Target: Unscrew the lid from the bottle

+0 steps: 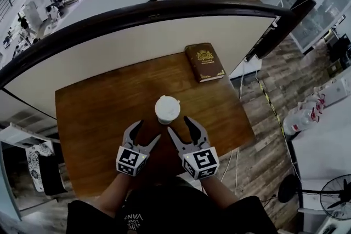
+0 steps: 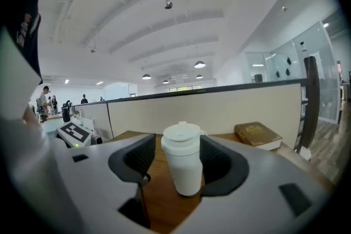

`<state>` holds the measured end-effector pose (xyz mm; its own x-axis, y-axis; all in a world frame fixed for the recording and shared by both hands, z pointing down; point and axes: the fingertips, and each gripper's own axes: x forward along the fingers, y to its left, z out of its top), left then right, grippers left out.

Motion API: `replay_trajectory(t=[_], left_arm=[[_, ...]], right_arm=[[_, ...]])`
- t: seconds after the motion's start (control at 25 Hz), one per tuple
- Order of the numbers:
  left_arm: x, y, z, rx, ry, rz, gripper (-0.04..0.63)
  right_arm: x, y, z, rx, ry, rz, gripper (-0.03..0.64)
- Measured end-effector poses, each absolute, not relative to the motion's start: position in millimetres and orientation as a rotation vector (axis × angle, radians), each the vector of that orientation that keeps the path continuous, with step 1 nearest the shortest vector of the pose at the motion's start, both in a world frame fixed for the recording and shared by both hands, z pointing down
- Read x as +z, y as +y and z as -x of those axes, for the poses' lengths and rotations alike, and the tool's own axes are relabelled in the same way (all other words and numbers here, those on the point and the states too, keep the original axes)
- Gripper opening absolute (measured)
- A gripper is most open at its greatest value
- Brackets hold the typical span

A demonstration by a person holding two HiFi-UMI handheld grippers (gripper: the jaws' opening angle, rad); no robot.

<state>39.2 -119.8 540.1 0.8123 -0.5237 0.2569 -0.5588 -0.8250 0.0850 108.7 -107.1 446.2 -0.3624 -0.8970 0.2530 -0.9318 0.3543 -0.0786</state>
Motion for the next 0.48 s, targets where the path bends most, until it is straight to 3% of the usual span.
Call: replay_trajectory(t=[0.48], left_arm=[[557.8, -149.9, -92.9, 0.319, -0.947, -2.824, 0.368]], right_arm=[[442.3, -145.1, -105.1, 0.194, -2.542, -1.444, 0.233]])
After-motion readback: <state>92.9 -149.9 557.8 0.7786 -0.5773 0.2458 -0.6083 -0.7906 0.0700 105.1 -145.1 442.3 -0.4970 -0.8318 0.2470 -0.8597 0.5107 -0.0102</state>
